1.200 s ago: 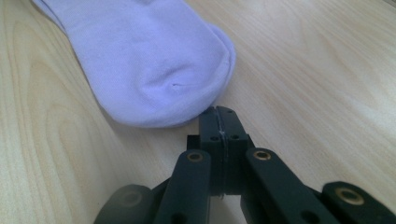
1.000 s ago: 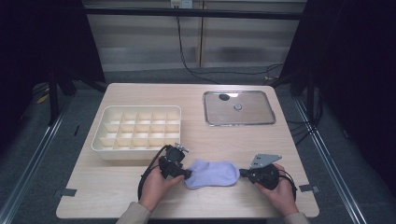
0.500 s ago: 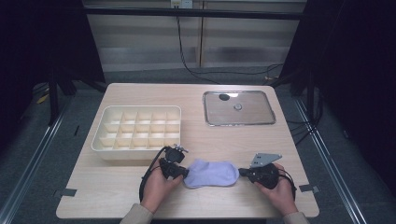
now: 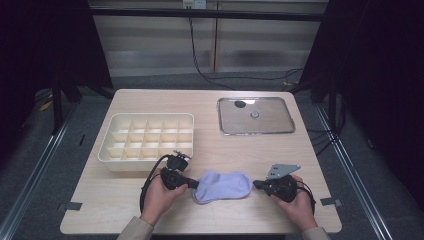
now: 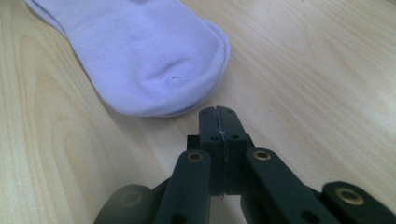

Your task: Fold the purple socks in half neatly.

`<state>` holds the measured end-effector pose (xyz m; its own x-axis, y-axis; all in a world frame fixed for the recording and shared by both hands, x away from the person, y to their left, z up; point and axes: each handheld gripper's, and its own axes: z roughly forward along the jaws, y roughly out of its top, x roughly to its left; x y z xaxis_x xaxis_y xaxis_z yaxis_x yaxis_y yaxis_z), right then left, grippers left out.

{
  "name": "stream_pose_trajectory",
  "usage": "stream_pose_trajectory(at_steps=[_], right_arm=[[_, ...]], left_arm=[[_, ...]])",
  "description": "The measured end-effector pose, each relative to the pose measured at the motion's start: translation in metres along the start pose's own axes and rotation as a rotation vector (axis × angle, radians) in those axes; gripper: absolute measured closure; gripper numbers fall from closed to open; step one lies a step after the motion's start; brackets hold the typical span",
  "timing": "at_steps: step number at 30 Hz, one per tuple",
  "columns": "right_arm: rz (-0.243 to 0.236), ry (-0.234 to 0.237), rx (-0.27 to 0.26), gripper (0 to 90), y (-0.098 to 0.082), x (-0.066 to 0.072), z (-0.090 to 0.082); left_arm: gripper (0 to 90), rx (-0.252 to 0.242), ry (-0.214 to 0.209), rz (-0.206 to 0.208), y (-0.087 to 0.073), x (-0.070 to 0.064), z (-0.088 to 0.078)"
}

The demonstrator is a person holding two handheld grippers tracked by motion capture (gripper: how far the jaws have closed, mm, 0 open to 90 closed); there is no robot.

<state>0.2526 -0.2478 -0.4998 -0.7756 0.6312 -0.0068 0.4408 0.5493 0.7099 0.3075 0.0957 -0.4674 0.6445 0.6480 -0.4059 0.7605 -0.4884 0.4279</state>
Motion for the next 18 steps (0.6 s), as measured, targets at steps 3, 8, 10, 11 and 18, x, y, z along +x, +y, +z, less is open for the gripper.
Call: stream_pose_trajectory(at_steps=[3, 8, 10, 11, 18], right_arm=[[0.002, -0.005, -0.001, 90.0, 0.0017, 0.0004, 0.0013], [-0.016, -0.006, -0.001, 90.0, 0.0059, 0.0035, 0.0055], [-0.018, -0.005, -0.002, 90.0, 0.0067, 0.0043, 0.0059], [-0.026, 0.003, -0.006, 90.0, 0.0079, 0.0053, 0.0062], [-0.026, 0.017, -0.006, 90.0, 0.0095, 0.0064, 0.0079]], left_arm=[[82.3, 0.002, -0.015, -0.001, 0.0011, -0.0009, -0.0018], [82.3, 0.0, -0.035, -0.002, 0.0021, -0.0006, -0.0043], [82.3, -0.002, -0.054, -0.003, 0.0025, -0.0009, -0.006], [82.3, -0.006, -0.067, -0.005, 0.0028, -0.0015, -0.0082], [82.4, 0.002, -0.059, -0.01, 0.0036, -0.0004, -0.0098]])
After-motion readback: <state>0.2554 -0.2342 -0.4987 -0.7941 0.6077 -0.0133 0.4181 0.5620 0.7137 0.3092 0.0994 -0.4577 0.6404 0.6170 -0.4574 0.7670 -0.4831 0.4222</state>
